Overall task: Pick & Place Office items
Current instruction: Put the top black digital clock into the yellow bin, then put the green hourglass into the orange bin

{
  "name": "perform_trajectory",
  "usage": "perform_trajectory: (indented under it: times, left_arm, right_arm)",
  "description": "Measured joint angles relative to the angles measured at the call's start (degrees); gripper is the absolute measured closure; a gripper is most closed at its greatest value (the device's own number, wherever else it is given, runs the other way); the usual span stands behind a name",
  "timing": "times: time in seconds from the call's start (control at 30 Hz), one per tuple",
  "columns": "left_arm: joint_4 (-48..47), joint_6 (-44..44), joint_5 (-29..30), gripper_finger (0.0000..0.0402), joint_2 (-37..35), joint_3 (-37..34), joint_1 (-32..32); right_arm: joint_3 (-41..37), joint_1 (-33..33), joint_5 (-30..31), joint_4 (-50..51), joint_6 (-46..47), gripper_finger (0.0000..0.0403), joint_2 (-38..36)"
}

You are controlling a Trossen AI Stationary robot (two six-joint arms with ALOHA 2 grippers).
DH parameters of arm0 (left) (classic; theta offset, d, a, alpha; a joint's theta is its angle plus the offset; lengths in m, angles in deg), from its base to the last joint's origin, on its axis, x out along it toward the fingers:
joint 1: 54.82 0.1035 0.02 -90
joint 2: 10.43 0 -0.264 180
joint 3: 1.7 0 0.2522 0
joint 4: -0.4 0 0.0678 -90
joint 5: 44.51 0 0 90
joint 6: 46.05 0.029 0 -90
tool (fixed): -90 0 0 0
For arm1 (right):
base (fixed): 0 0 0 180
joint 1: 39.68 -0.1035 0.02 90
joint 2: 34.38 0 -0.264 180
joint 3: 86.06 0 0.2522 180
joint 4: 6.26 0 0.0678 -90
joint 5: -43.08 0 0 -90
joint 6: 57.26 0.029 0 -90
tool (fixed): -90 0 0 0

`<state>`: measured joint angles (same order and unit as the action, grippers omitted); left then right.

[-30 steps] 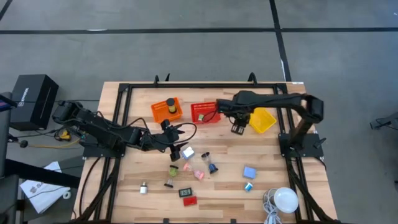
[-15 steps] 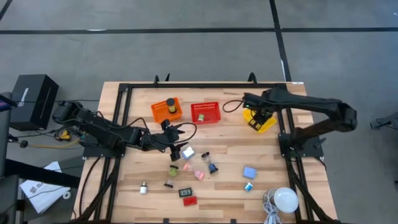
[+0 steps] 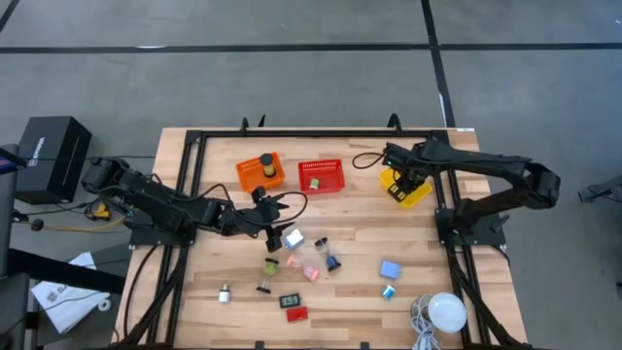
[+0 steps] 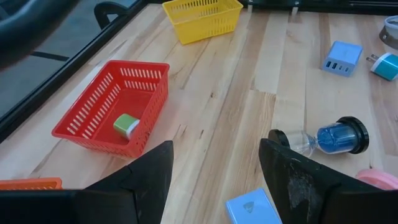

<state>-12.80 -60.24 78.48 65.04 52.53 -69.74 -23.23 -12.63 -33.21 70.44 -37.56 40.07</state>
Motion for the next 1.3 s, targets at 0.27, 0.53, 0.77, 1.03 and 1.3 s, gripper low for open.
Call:
perform_trajectory:
  times: [0.27, 0.53, 0.77, 1.03, 1.3]
  left_arm:
    - [0.0, 0.0, 0.0, 0.0170, 0.0, 0.0, 0.0]
    - [0.1, 0.0, 0.0, 0.0170, 0.0, 0.0, 0.0]
    - [0.4, 0.0, 0.0, 0.0170, 0.0, 0.0, 0.0]
    - [0.5, 0.0, 0.0, 0.0170, 0.0, 0.0, 0.0]
    - [0.6, 0.0, 0.0, 0.0170, 0.0, 0.0, 0.0]
  right_arm:
    - [-0.7, 1.7, -0.4, -1.1, -0.6, 0.0268, 4.6]
    - [-0.7, 1.7, -0.4, -3.0, -1.7, 0.0248, 8.0]
    - [-0.7, 1.7, -0.4, -3.4, -2.5, 0.0261, 10.4]
    - [-0.6, 1.5, -0.4, -3.7, -5.1, 0.0218, 11.0]
    - [-0.3, 1.5, -0.4, -3.1, -5.0, 0.0182, 11.0]
